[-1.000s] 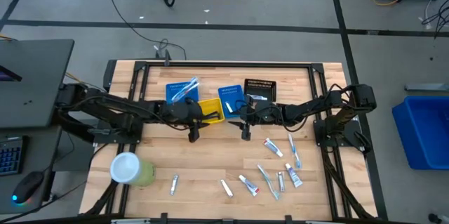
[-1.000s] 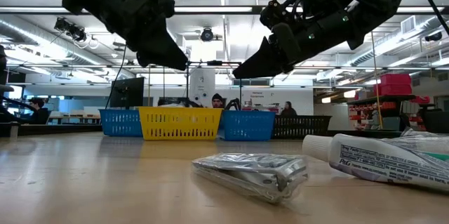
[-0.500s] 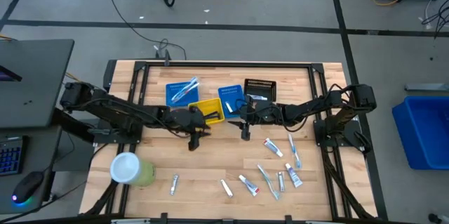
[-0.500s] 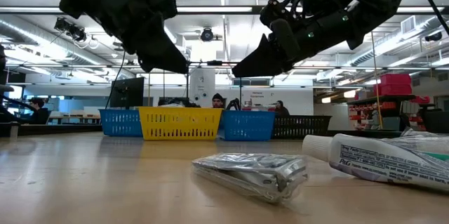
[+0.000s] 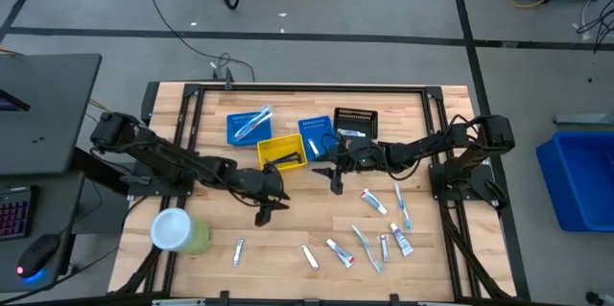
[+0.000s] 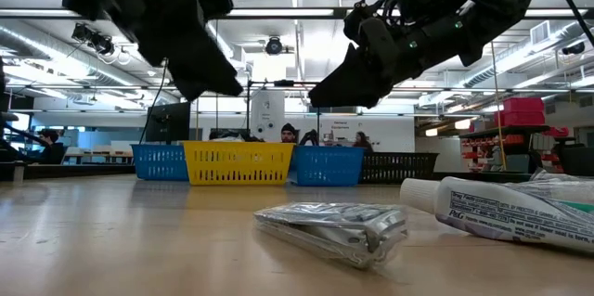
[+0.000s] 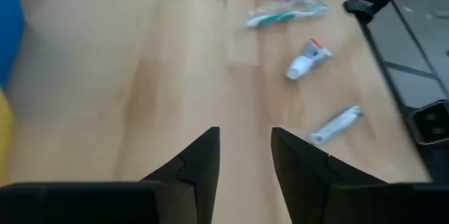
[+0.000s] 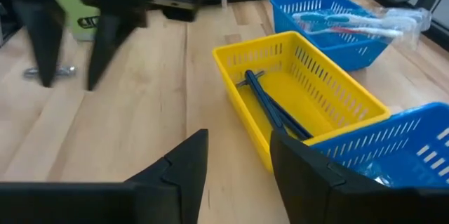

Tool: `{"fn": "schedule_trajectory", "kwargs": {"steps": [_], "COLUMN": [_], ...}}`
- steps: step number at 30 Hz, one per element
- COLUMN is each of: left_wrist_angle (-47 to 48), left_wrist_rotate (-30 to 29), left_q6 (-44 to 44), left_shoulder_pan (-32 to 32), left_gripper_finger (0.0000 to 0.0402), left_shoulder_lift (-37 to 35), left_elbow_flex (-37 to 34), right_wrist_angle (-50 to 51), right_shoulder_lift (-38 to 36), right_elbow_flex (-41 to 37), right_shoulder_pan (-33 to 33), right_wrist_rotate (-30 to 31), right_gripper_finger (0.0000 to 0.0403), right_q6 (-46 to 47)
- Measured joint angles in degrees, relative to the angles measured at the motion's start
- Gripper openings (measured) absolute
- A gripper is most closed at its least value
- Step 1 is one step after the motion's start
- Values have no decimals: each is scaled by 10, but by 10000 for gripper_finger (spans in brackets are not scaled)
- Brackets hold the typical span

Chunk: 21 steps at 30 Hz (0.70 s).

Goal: Pick & Place Travel size toiletries
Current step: Put the nail cutter into the right blue bin

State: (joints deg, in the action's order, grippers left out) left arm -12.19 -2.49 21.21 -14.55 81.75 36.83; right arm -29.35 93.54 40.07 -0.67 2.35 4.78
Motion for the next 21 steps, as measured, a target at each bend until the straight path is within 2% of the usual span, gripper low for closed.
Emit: {"fn": "schedule_trajectory", "kwargs": {"steps": [2, 8, 11, 14, 16, 21], "left_wrist_angle": [46, 306, 393, 423, 428, 476], "left_wrist_rotate": [13, 16, 12, 23, 49, 73], "left_q6": [14, 77, 150, 235, 277, 391], "left_shoulder_pan": [-8, -34, -46, -64, -82, -133], "left_gripper_finger": [141, 138, 136, 138, 144, 165], "left_shoulder_lift": [-1, -1, -1, -1, -1, 15], "left_elbow_flex": [29, 164, 211, 233, 230, 228], "right_wrist_angle": [0, 0, 0, -1, -8, -36], "right_shoulder_lift": [0, 0, 0, 0, 0, 0], "right_elbow_flex": [0, 0, 0, 0, 0, 0], "right_shoulder_pan": [0, 0, -1, -1, -3, -13], "right_wrist_rotate": [0, 0, 1, 1, 1, 1], "right_gripper_finger": [160, 163, 162, 160, 161, 165], "right_q6": [4, 1, -23, -64, -92, -128]}}
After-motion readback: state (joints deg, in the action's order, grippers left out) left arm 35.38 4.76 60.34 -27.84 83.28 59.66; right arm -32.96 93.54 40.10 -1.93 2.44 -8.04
